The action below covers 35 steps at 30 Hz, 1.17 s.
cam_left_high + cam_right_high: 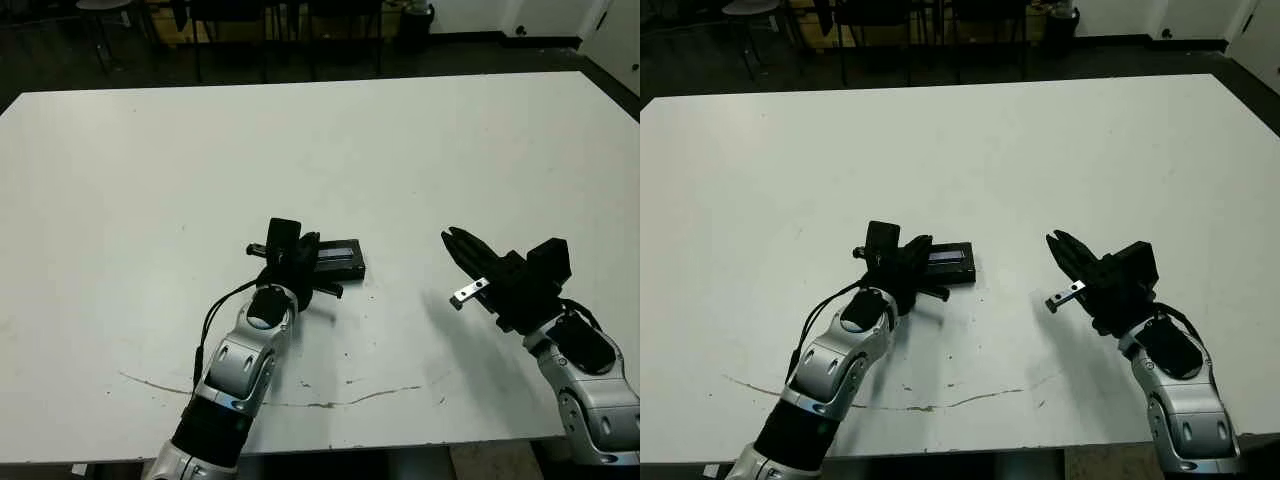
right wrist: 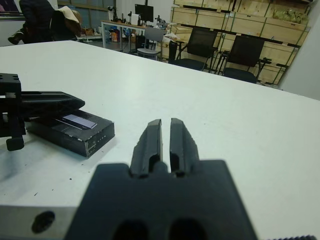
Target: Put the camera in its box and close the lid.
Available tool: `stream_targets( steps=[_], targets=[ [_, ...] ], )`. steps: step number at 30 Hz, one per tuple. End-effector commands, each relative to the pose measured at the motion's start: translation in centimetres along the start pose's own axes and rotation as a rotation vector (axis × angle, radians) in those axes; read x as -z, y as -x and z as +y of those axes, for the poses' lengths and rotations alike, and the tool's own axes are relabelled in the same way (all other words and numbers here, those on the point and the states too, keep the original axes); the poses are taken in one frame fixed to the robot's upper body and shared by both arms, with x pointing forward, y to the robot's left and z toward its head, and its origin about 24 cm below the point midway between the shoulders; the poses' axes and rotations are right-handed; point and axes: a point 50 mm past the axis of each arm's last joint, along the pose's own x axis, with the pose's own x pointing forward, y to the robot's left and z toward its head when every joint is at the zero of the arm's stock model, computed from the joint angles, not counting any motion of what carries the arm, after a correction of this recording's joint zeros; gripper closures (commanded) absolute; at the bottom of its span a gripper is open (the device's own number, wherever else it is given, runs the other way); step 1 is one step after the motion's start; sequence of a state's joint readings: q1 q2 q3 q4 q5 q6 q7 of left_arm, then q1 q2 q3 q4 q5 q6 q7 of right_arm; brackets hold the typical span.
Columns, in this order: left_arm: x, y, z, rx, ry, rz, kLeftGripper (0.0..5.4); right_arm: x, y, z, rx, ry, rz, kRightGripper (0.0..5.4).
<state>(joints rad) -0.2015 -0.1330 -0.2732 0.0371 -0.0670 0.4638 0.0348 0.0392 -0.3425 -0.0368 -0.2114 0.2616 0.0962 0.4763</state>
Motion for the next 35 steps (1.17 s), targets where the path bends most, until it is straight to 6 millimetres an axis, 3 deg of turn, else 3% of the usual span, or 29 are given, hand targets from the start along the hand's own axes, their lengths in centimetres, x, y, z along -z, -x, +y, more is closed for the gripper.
stream_targets(
  steps=[1, 3, 9, 15, 18, 21, 25, 29, 35],
  targets=[
    [5.4, 1.7, 1.9, -0.071, 0.003, 0.251, 5.38, 0.3, 0.2, 0.4, 0.007, 0.004, 0.023, 5.4],
    [4.6, 2.1, 2.2, -0.067, -0.006, 0.188, 5.38, 0.2, 0.3, 0.5, 0.011, 0.002, 0.02, 5.4],
    [0.5, 4.8, 4.3, -0.042, -0.125, -0.256, 5.38, -0.1, 0.2, 0.8, 0.028, -0.052, -0.017, 5.4],
    [-4.8, 7.8, 10.6, -0.215, -0.192, -0.504, 5.38, -1.2, -0.5, 0.6, 0.077, -0.064, -0.063, 5.4],
    [-6.2, 9.2, 13.1, -0.294, -0.18, -0.567, 5.38, -2.6, -1.1, 0.7, 0.113, -0.051, -0.057, 5.4],
    [-6.1, 9.6, 14.3, -0.346, -0.128, -0.582, 5.38, -3.9, -1.9, 0.7, 0.135, -0.022, -0.101, 5.4],
    [-4.6, 8.9, 14.6, -0.392, -0.059, -0.533, 5.38, -4.3, -3.6, 0.2, 0.172, 0.055, -0.17, 5.4],
    [-3.2, 7.7, 14.6, -0.436, -0.038, -0.471, 5.38, -3.4, -4.8, 0.0, 0.216, 0.095, -0.147, 5.4],
    [-2.9, 7.0, 14.0, -0.415, 0.002, -0.47, 5.38, -2.2, -5.5, -0.1, 0.267, 0.09, -0.097, 5.4]
  ],
)
